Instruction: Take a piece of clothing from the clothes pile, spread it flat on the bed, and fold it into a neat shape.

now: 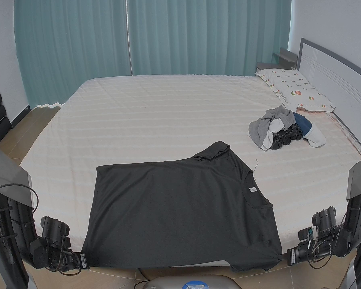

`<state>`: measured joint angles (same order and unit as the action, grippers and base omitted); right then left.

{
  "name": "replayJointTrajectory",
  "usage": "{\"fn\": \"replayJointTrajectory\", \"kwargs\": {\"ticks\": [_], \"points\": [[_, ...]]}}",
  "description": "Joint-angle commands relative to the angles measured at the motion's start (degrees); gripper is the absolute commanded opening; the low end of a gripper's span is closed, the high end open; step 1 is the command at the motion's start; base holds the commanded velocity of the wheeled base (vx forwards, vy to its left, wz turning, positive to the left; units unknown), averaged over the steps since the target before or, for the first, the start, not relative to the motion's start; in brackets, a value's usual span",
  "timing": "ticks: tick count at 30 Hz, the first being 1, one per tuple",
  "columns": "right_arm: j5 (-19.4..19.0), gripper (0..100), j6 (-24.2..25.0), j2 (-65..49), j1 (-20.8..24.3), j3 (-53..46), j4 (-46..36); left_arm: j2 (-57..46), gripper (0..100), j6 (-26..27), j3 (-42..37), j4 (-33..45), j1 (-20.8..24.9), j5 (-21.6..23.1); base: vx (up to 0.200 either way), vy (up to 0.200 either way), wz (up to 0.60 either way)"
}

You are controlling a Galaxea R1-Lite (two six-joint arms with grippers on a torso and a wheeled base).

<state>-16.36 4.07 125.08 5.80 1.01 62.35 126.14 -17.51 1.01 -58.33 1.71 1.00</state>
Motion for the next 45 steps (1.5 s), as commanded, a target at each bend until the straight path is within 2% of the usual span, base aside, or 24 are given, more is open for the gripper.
{"fn": "replayJointTrajectory", "kwargs": {"ticks": [1, 4, 10, 16, 20, 21, 24, 29, 30, 31, 33, 40, 45], "points": [[-0.08, 0, -1.43, -3.08, -0.09, -1.01, -2.24, -0.72, 0, 1.42, -0.92, 2.26, -0.04, -0.12, 0.000, 0.000, 0.00], [-0.08, 0, -3.28, -4.14, 0.00, -1.01, -5.05, -1.42, 0, 3.00, -0.92, 4.10, -0.04, -0.12, 0.000, 0.000, 0.00], [-0.25, 0, -3.54, -4.49, -0.09, -1.01, -4.79, -2.56, 0, 3.09, -0.84, 4.02, -0.30, 0.23, 0.000, 0.000, 0.00], [-0.95, 0, -2.93, -7.92, -0.09, -0.92, -3.56, -7.31, 0, 3.00, -0.84, 3.66, -1.71, 0.67, 0.000, 0.000, 0.00], [-2.19, 0, -0.12, -9.59, 0.26, -0.66, -0.66, -10.03, 0, 2.12, -0.40, 1.91, -2.67, 3.13, 0.000, 0.000, 0.00], [-2.27, 0, 2.78, -9.68, 0.61, -0.40, 1.72, -10.38, 0, 1.42, 0.13, 0.50, -3.55, 3.75, 0.000, 0.000, 0.00], [-2.27, 0, 6.65, -9.15, 0.70, -0.22, 6.64, -10.38, 0, -1.83, 1.71, -1.35, -4.17, 3.75, 0.000, 0.000, 0.00], [-2.36, 0, 12.72, -8.97, 0.70, -0.13, 15.60, -12.41, 0, -14.31, 5.23, -5.92, -3.73, 4.36, 0.000, 0.000, 0.00], [-2.36, 0, 12.72, -8.97, 0.70, -0.13, 15.60, -12.41, 0, -14.31, 5.23, -5.92, -3.73, 4.36, 0.000, 0.000, 0.00], [-2.27, 0, 14.74, -9.15, 0.61, 0.22, 18.07, -13.46, 0, -17.04, 5.84, -6.71, -3.73, 4.89, 0.000, 0.000, 0.00], [-2.19, 0, 16.76, -9.15, 0.44, 0.39, 20.44, -14.16, 0, -18.62, 6.72, -6.88, -3.82, 4.89, 0.000, 0.000, 0.00], [-2.19, 0, 16.76, -8.80, 0.79, -1.01, 20.53, -13.81, 0, -18.71, 6.28, -6.97, -3.82, 4.89, 0.000, 0.000, 0.00], [-2.10, 0, 14.47, -8.09, 0.79, -0.75, 20.35, -12.76, 0, -18.97, 7.25, -7.06, -3.73, 4.89, 0.000, 0.000, 0.00]]}}
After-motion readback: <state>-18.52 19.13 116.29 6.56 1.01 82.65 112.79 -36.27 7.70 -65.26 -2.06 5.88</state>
